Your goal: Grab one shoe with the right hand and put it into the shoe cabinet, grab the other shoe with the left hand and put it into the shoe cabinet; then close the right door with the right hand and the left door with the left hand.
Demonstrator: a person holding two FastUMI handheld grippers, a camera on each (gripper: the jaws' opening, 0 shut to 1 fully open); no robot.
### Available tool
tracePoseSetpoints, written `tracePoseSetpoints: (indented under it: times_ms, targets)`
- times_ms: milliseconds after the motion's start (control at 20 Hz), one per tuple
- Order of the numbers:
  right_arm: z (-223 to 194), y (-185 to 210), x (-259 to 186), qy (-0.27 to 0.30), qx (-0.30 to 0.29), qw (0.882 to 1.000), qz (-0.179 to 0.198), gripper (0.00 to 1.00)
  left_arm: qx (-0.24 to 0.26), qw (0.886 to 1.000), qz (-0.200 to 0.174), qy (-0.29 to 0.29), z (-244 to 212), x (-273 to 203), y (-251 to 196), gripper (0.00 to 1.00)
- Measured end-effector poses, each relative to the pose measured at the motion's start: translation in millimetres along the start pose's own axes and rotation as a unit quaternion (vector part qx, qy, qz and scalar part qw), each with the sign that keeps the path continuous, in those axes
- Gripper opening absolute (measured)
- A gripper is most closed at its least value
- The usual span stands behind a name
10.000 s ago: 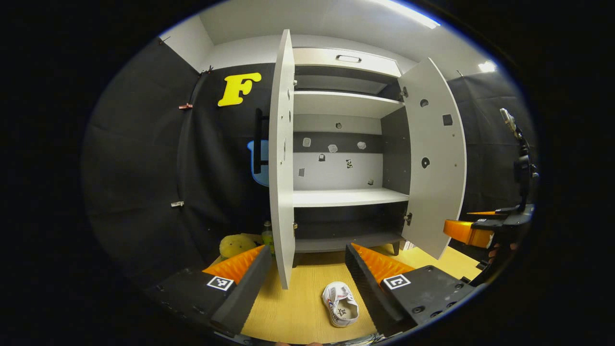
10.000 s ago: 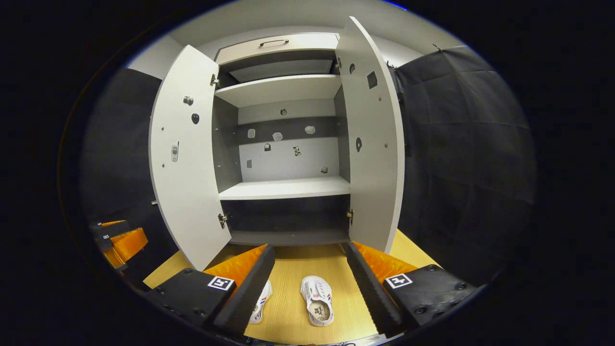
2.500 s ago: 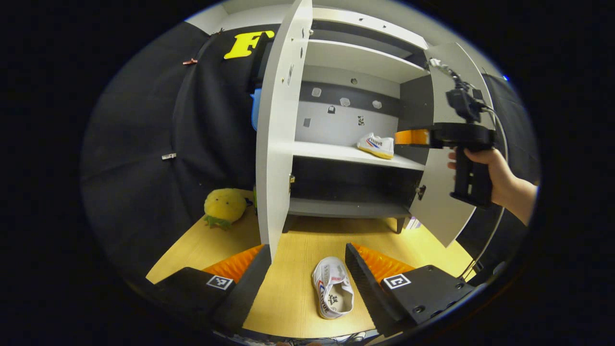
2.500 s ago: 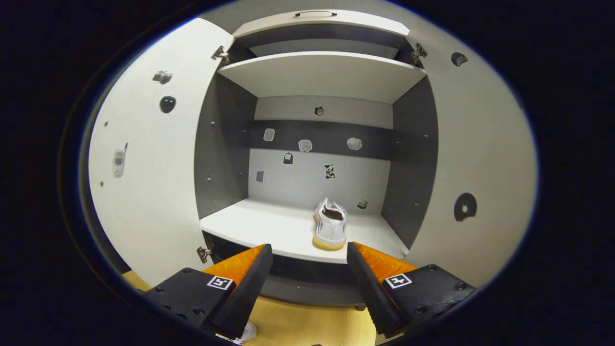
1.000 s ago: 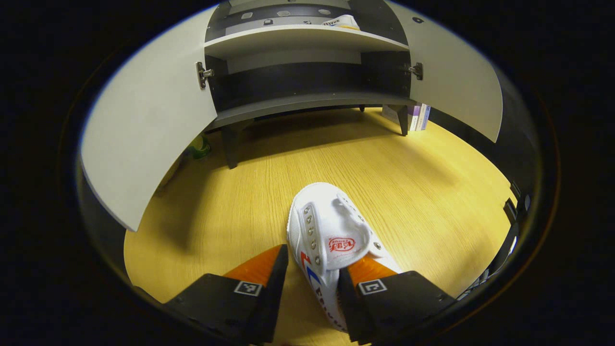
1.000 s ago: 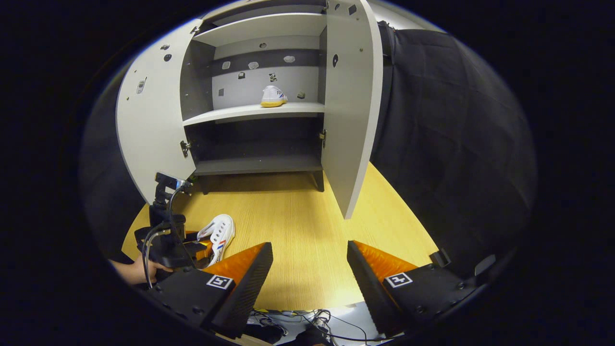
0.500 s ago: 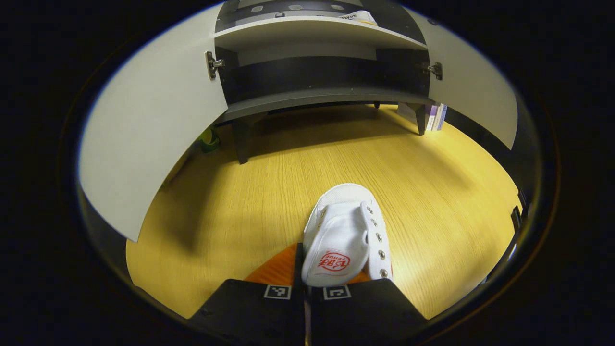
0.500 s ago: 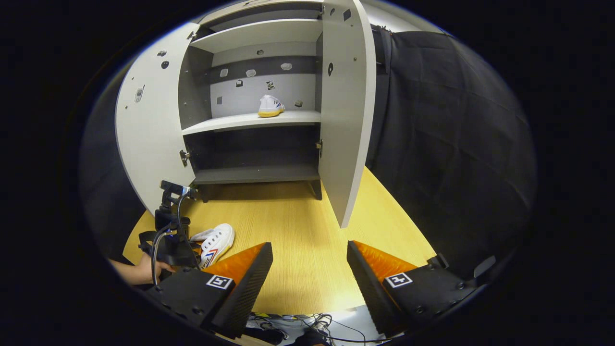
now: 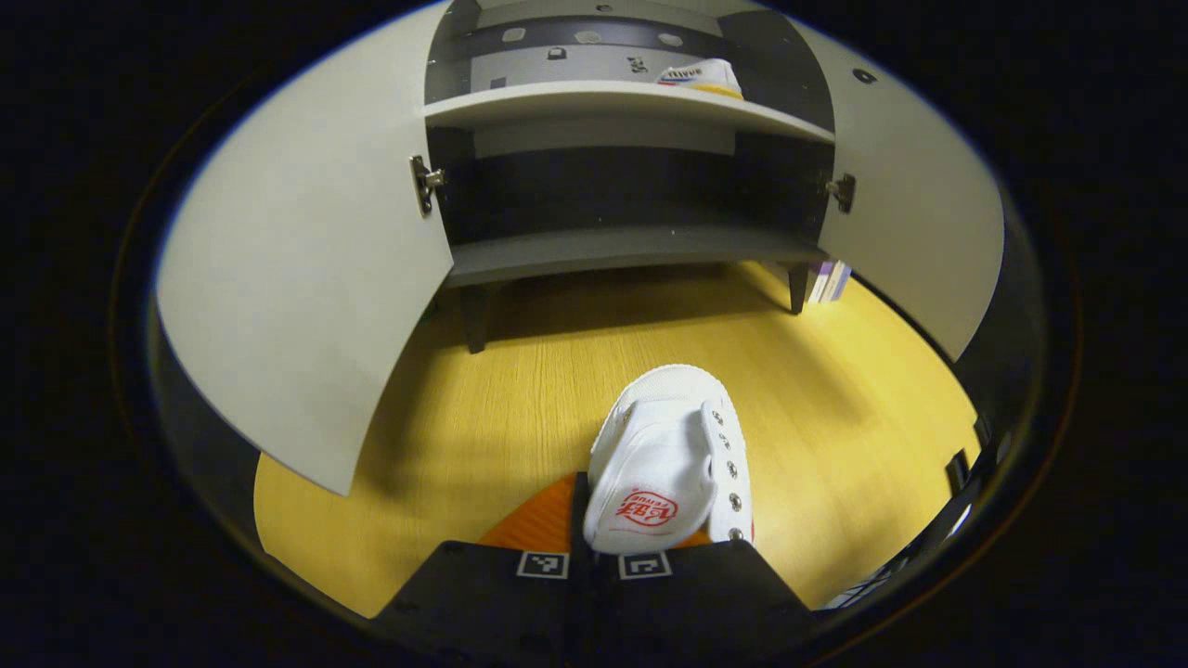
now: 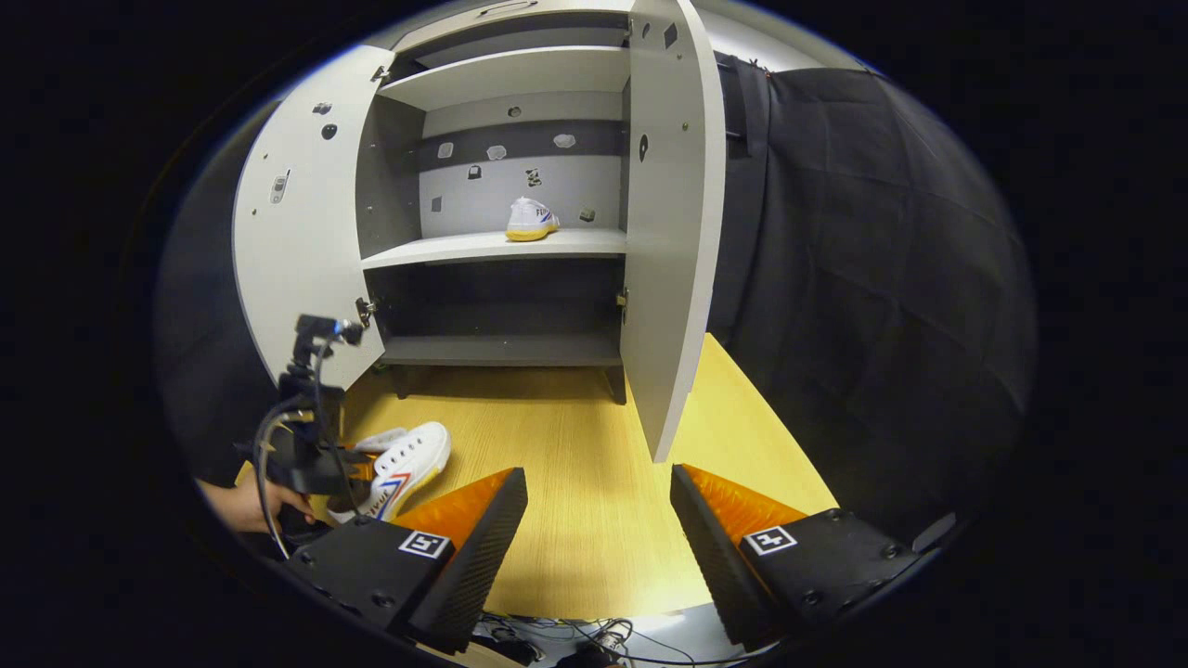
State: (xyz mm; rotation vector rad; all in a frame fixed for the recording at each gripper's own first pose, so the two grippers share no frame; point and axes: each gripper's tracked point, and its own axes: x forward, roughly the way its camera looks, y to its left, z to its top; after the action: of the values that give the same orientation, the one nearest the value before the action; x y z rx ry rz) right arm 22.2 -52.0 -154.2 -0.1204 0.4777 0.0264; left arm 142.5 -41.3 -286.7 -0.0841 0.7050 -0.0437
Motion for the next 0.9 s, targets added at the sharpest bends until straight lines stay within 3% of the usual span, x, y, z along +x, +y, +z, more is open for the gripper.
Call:
tracePoseSetpoints:
  times_ms: [450, 750, 900]
  targets:
    - [15, -14, 3, -0.027, 0.001, 0.999, 0.035, 0.99, -0.019, 0.997, 0.004, -0.072, 129, -90, -17, 0.05]
    - [22, -24, 6, -0.051, -0.005, 0.997, 0.058, 0.99, -0.007, 0.992, 0.02, -0.123, 234, -102, -15, 0.05]
    - [29, -30, 8, -0.059, 0.002, 0.996, 0.063, 0.99, 0.011, 0.988, 0.046, -0.15, 287, -97, -3, 0.05]
